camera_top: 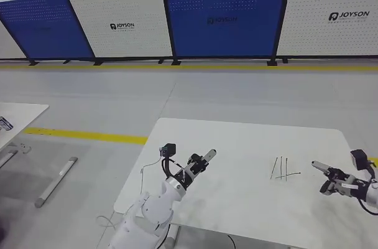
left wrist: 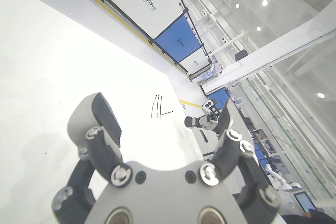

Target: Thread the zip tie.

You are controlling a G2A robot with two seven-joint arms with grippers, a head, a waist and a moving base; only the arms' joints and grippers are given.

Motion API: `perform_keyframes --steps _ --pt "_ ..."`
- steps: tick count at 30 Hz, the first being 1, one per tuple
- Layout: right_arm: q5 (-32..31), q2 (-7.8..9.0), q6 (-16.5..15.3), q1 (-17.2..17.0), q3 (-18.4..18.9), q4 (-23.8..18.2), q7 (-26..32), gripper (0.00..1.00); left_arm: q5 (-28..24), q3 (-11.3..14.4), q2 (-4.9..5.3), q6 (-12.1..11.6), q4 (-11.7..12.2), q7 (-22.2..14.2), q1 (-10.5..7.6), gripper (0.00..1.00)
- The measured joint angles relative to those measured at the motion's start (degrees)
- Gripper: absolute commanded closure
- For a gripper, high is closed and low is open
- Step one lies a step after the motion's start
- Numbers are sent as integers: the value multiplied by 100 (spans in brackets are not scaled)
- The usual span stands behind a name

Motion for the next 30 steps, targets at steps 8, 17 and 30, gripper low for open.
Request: perform_keyframes --steps 8,17,30 --pt "371 328 -1692 745 -1202 945 246 0 0 0 0 0 0 0 0 0" --pt "427 361 -1863 787 -1361 1014 247 0 0 0 0 0 0 0 0 0" --pt "508 277 -2116 1224 -1773 1597 -178 0 0 0 0 0 0 0 0 0"
